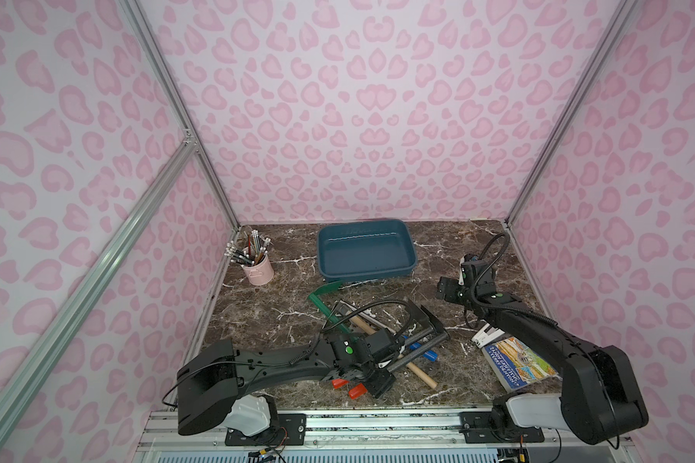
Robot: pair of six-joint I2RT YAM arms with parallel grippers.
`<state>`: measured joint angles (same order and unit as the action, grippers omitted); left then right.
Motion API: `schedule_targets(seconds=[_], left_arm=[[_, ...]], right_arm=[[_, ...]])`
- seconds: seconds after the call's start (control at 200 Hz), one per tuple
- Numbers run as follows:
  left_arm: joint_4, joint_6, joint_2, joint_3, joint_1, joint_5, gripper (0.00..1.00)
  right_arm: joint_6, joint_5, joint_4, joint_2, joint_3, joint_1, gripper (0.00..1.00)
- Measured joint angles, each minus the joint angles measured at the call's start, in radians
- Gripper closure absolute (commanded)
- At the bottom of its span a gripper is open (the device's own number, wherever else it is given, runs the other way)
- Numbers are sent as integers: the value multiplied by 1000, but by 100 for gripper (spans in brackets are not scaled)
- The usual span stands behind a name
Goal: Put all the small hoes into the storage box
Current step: Pick up the hoe from the center of the board.
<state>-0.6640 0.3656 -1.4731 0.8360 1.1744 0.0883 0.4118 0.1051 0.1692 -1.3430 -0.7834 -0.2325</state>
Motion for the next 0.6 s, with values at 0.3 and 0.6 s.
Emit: schedule_targets(seconds=[0.3,0.6], left_arm=[[4,0,-55,7,0,-12,35],[6,0,-74,11,0,-29,37]], right_arm=[[0,0,0,4,0,0,4],[0,0,0,7,0,1,4]])
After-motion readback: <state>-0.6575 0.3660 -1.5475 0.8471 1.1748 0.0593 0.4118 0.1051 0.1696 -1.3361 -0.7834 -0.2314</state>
